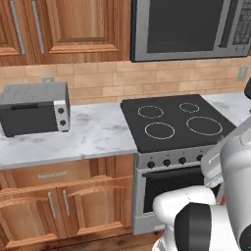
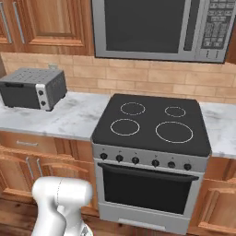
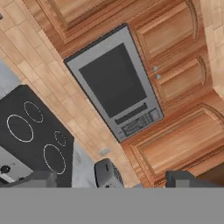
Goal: Close all open cabinet doors.
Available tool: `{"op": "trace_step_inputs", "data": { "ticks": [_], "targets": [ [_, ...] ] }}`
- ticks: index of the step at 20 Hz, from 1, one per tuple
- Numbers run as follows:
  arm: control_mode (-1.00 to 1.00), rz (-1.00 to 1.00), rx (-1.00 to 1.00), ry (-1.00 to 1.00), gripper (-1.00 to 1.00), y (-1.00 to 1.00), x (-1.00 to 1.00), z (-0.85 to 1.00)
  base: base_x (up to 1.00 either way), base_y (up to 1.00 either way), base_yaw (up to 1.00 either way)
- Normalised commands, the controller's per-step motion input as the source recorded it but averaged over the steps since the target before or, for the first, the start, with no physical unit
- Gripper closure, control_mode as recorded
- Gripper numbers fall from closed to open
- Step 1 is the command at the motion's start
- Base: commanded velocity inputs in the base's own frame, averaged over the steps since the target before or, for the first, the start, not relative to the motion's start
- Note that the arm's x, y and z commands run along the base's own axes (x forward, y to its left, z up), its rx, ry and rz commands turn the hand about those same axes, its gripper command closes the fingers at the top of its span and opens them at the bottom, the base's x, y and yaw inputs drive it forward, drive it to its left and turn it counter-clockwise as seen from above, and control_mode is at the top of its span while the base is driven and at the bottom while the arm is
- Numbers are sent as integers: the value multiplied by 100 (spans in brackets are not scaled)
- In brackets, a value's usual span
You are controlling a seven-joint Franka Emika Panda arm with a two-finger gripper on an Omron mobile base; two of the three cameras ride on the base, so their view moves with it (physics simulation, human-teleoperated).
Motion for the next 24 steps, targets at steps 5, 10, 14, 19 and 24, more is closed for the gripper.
{"op": "trace_step_inputs", "data": {
  "ticks": [5,10,14,19,24],
  "targets": [
    [100,0,0,0,-100,0,0,0,-38,-93,0],
    [100,0,0,0,-100,0,0,0,-31,-89,0],
    [100,0,0,0,-100,0,0,0,-21,-87,0],
    [100,0,0,0,-100,0,0,0,-17,-82,0],
    [100,0,0,0,-100,0,0,0,-14,-80,0]
  ]
}}
